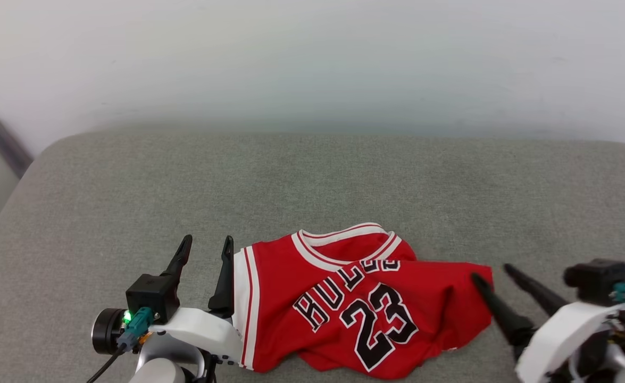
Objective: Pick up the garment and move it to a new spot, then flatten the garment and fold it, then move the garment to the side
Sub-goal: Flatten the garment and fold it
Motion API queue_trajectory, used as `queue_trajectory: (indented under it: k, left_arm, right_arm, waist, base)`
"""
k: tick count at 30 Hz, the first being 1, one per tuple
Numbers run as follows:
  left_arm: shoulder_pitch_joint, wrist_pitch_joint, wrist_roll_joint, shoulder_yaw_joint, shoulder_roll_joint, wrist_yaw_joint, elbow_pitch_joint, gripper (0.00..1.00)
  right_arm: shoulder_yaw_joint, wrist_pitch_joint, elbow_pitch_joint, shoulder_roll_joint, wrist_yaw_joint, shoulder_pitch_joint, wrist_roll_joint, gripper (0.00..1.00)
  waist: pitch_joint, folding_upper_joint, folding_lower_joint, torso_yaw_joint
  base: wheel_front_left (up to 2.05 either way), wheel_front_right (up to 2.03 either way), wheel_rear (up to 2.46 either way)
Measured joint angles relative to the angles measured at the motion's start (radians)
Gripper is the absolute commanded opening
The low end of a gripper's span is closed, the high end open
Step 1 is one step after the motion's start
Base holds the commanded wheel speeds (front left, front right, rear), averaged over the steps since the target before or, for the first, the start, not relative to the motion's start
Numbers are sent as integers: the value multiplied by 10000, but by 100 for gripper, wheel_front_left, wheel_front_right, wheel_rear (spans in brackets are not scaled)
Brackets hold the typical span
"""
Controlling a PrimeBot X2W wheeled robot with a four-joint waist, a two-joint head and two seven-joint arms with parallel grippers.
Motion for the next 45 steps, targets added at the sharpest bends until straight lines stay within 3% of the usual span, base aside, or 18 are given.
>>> queue_trajectory:
  k: [5, 9, 11, 24, 25, 27, 35, 45]
  left_arm:
    - [-54, 17, 15, -52, -10, 4, -88, 100]
    - [-232, 10, 81, -75, -71, 23, -146, 100]
    - [-453, -17, 127, -134, -148, 2, -148, 100]
    - [-1050, -94, 341, -270, -447, -150, 186, 100]
    - [-1064, -94, 341, -268, -453, -157, 211, 100]
    - [-1087, -104, 351, -259, -462, -155, 240, 100]
    - [-1004, -115, 337, -194, -466, -182, 384, 100]
    - [-733, -119, 257, -169, -428, -245, 466, 100]
  right_arm:
    - [-1306, 848, 251, -385, -2, 84, -6, 100]
    - [-1555, 1841, 738, -493, 0, 66, 182, 100]
    - [-1304, 2320, 1197, -686, 0, -223, 360, 100]
    - [700, 2801, 3986, -878, 10, -1982, 1480, 100]
    - [679, 2926, 4190, -857, 10, -2068, 1693, 50]
    - [719, 3047, 4431, -880, 10, -2216, 1820, 0]
    - [951, 2276, 4268, -1160, 4, -2326, 1718, 0]
    - [96, 1081, 2098, -1108, 2, -2477, 685, 0]
  waist:
    - [254, 0, 0, 97]
    - [634, 0, 0, 159]
    - [968, 0, 1, 233]
    - [1852, 0, 1, 691]
    - [1844, 0, 1, 704]
    - [1815, 0, 1, 715]
    - [1449, 0, 1, 582]
    - [682, 0, 1, 451]
  base:
    - [0, 0, 0]
    - [0, 0, 0]
    - [0, 0, 0]
    - [0, 0, 0]
    - [0, 0, 0]
    - [0, 0, 0]
    - [0, 0, 0]
    - [0, 0, 0]
